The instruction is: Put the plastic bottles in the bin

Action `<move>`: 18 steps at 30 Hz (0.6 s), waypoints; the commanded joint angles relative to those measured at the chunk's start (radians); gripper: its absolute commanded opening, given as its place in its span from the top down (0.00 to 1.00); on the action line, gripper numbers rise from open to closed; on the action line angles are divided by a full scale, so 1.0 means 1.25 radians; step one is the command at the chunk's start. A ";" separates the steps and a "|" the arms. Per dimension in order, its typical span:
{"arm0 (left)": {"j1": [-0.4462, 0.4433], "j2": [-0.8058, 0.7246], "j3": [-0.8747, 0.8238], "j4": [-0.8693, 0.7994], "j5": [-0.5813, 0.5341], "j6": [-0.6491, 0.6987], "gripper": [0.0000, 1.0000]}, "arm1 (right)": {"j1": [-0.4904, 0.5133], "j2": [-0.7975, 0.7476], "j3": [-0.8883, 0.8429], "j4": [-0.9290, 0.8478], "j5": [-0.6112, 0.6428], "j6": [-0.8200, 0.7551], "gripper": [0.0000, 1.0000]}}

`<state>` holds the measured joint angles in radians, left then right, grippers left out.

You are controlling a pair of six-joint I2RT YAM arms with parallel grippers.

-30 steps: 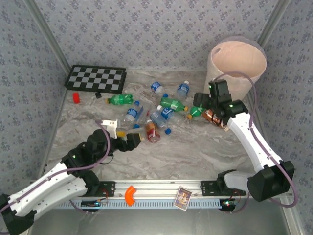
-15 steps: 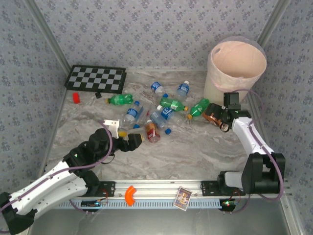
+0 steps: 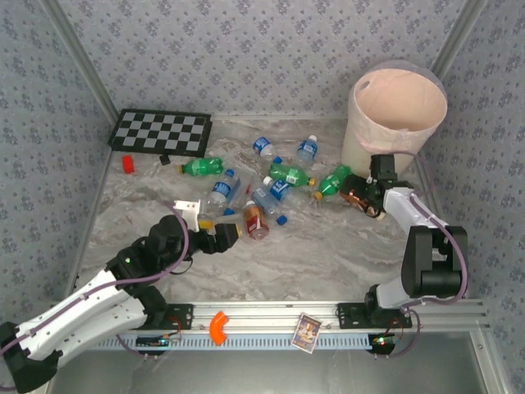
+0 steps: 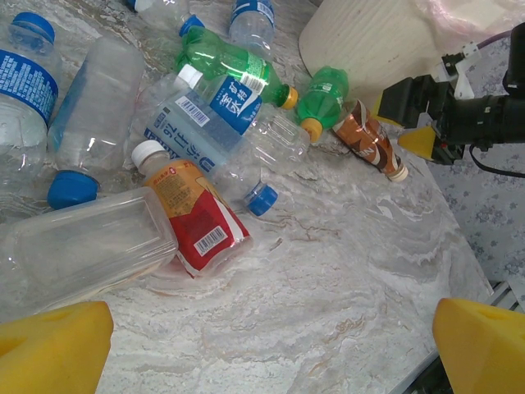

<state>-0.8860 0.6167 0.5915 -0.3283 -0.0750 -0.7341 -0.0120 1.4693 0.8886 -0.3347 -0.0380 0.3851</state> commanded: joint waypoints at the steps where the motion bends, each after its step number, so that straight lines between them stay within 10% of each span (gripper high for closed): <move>1: -0.005 -0.009 -0.004 0.019 0.000 0.007 0.00 | 0.018 0.011 0.007 -0.003 -0.010 0.012 0.01; 18: -0.005 -0.004 -0.002 0.027 0.007 0.005 0.00 | 0.194 -0.056 -0.034 -0.066 0.057 0.062 0.00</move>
<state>-0.8860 0.6163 0.5823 -0.3164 -0.0746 -0.7341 0.2131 1.4403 0.8474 -0.3721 -0.0177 0.4381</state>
